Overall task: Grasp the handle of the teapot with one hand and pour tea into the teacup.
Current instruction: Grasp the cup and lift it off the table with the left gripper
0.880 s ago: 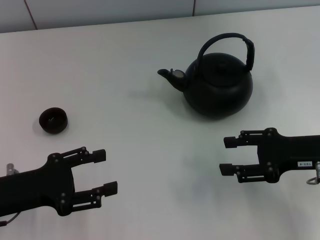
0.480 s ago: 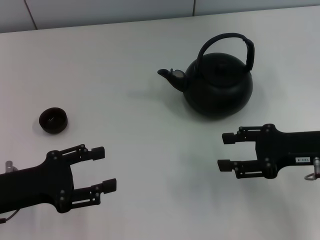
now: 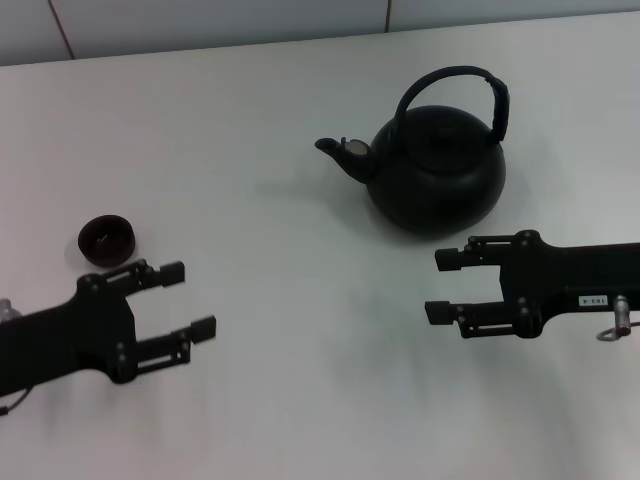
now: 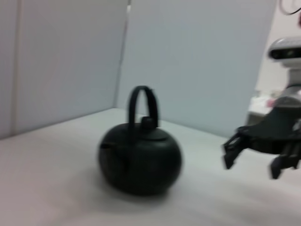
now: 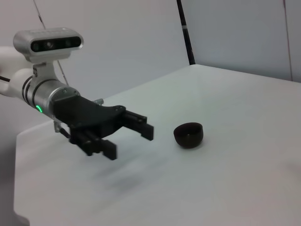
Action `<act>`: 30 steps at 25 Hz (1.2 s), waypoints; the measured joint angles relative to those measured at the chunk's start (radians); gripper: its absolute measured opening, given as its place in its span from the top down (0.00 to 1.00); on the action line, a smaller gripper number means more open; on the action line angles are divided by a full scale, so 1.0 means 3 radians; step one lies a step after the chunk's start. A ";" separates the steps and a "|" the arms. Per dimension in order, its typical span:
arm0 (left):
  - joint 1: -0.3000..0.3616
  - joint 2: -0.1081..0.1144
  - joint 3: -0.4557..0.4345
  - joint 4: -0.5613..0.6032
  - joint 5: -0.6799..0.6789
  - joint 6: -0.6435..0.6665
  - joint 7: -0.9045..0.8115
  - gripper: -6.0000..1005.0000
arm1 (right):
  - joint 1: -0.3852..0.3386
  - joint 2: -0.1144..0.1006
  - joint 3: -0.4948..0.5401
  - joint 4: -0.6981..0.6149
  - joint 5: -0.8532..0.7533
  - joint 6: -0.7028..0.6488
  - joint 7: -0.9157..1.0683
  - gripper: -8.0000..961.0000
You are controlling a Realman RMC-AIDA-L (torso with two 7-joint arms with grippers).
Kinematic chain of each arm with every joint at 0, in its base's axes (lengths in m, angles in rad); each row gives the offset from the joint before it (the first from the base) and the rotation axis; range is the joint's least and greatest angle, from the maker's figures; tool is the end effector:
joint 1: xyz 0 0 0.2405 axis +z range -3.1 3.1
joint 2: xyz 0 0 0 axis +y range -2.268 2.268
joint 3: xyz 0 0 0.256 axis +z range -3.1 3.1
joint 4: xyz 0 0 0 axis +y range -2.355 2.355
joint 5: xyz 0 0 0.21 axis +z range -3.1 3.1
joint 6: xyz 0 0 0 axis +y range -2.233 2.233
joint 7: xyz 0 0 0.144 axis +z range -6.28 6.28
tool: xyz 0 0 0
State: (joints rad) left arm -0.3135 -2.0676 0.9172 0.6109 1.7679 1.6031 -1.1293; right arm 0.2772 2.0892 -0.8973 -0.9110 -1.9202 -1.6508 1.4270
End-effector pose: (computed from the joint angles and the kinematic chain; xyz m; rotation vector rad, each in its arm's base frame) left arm -0.2939 0.2645 -0.0173 -2.7378 -0.4941 -0.7954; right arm 0.2853 0.2716 0.0112 -2.7995 0.6103 0.6060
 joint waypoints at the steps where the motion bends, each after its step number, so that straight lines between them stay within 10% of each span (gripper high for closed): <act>1: -0.0003 -0.0008 -0.0010 -0.0010 -0.0029 -0.0100 0.0075 0.22 | 0.0012 0.0000 0.0000 0.0001 0.0000 0.0005 0.0003 0.25; 12: 0.0154 -0.0011 -0.0016 -0.0403 -0.0965 -0.0700 0.0728 0.22 | 0.0209 -0.0001 -0.0006 0.0099 0.0058 0.0089 0.0008 0.25; 30: 0.0185 0.0003 0.0023 -0.0420 -0.0980 -0.1337 0.0709 0.22 | 0.0315 -0.0005 -0.0005 0.0113 0.0079 0.0175 0.0008 0.25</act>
State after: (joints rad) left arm -0.2579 -2.0666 0.9241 0.4848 1.4739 1.2021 -0.9166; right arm 0.3717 2.0877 -0.8989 -0.8772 -1.8965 -1.5982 1.4294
